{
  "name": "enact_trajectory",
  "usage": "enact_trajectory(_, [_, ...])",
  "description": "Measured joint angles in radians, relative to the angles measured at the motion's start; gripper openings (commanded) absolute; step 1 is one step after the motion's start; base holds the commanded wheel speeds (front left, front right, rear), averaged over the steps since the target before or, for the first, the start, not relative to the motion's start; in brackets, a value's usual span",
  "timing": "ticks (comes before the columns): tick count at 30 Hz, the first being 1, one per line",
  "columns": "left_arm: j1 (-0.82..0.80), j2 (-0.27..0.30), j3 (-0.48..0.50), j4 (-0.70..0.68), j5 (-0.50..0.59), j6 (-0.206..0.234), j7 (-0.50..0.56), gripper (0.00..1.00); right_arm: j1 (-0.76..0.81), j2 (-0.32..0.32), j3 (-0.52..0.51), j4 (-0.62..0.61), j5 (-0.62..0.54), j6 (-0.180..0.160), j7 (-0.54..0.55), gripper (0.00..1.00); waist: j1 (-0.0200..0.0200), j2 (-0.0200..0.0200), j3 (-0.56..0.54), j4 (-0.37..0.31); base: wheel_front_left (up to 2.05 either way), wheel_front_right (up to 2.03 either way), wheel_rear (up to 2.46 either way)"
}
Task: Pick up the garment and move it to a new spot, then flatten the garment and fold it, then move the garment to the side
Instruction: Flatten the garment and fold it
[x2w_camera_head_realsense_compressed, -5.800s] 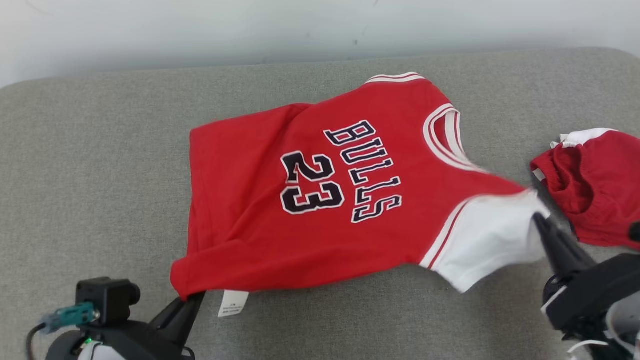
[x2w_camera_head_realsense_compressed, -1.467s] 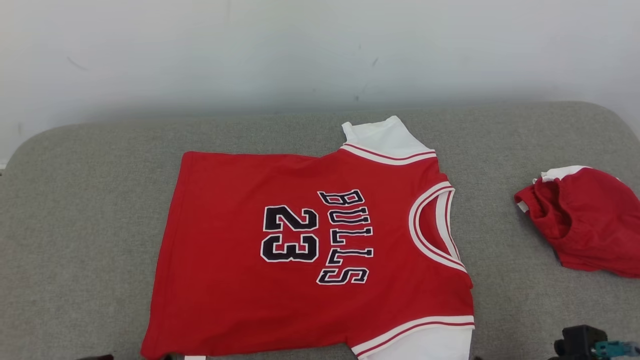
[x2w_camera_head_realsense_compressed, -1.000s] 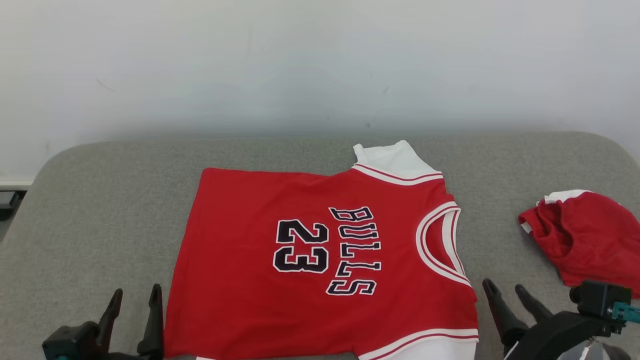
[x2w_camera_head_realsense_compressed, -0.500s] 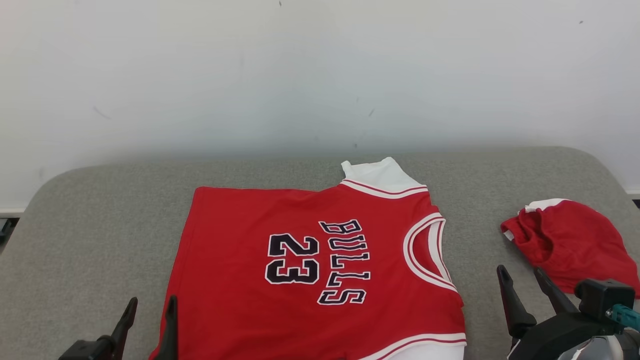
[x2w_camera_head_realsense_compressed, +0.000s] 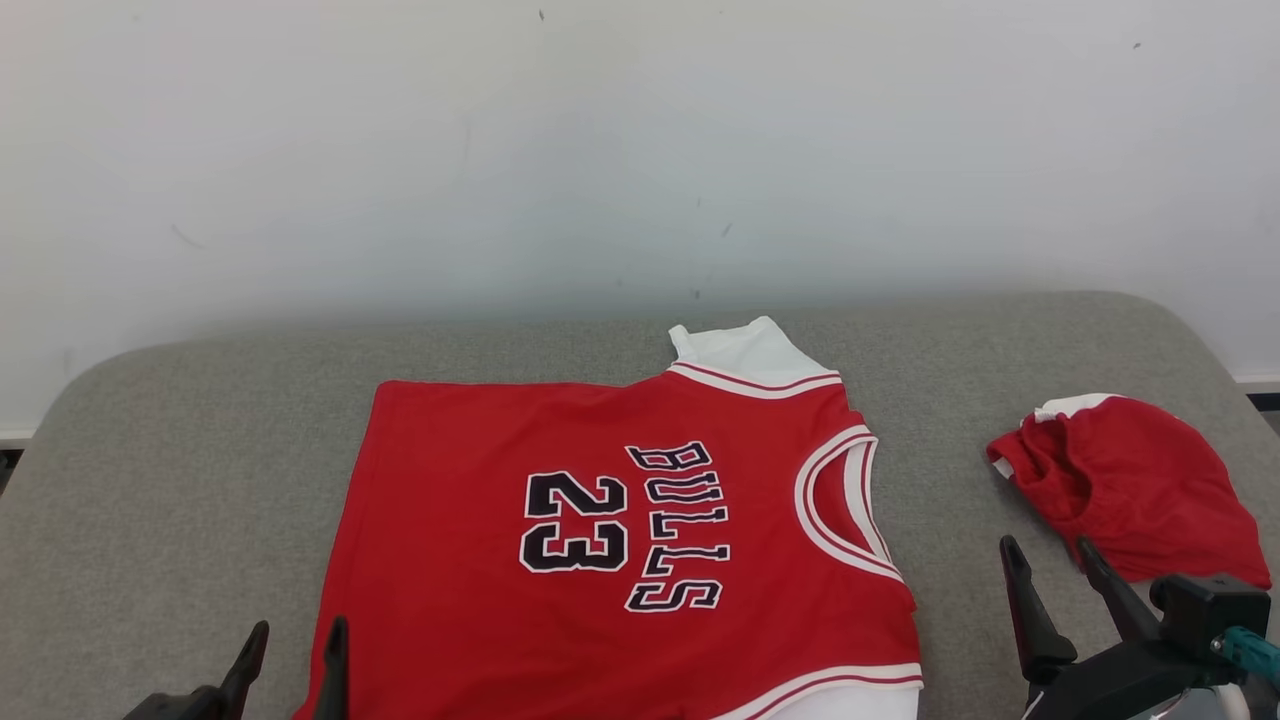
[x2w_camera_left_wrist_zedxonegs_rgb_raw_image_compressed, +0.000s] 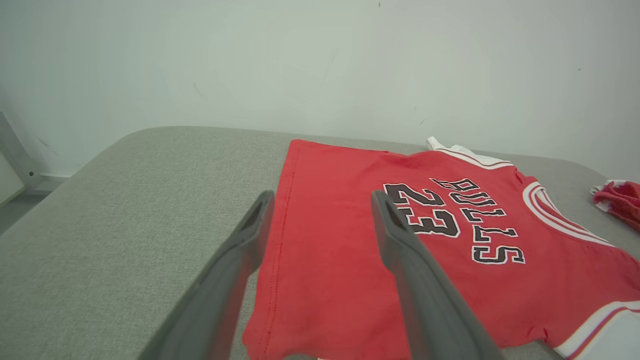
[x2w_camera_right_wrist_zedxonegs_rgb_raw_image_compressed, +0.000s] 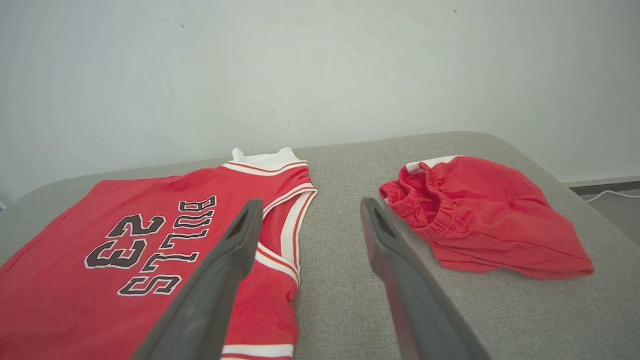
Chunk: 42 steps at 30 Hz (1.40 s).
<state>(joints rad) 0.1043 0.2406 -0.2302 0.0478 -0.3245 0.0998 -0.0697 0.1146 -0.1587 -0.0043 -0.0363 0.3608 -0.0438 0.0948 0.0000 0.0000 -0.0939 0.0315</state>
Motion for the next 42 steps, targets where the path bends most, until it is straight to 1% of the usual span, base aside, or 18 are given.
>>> enact_trajectory(12, [0.013,0.009,0.003,-0.019,0.003,0.006,0.037,1.0,0.0,0.006,0.004,0.017,0.002,0.01,-0.041,1.0,0.0,0.0,0.014,-0.001,0.0,0.0,0.0])
enact_trajectory(24, [0.013,0.013,0.002,-0.028,0.006,0.007,0.076,1.0,-0.001,0.007,0.01,0.04,0.002,0.019,-0.051,1.0,0.0,0.0,0.025,0.0,0.0,0.0,0.0])
enact_trajectory(26, [0.013,0.018,-0.006,-0.029,0.004,0.003,0.095,1.0,0.0,0.009,0.006,0.039,0.012,0.019,-0.051,1.0,0.0,0.0,0.028,0.0,0.0,0.0,0.0])
enact_trajectory(27, [0.013,0.018,-0.014,-0.029,0.001,-0.007,0.111,1.0,0.0,0.011,0.002,0.037,0.023,0.019,-0.048,1.0,0.0,0.0,0.03,0.001,0.0,0.0,0.0])
enact_trajectory(31, [0.016,0.024,-0.047,-0.021,-0.007,-0.022,0.194,1.0,0.012,0.009,0.017,0.039,0.043,0.019,0.03,1.0,0.0,0.0,0.039,0.006,0.0,0.0,0.0])
enact_trajectory(36, [0.037,0.03,-0.07,0.001,-0.016,-0.022,0.291,1.0,0.081,-0.003,0.065,0.038,0.042,0.017,0.156,1.0,0.0,0.0,0.051,0.011,0.0,0.0,0.0])
enact_trajectory(42, [0.037,0.046,-0.069,0.015,-0.019,-0.02,0.383,1.0,0.094,-0.003,0.096,0.02,0.042,-0.001,0.279,1.0,0.0,0.0,0.067,0.016,0.0,0.0,0.0])
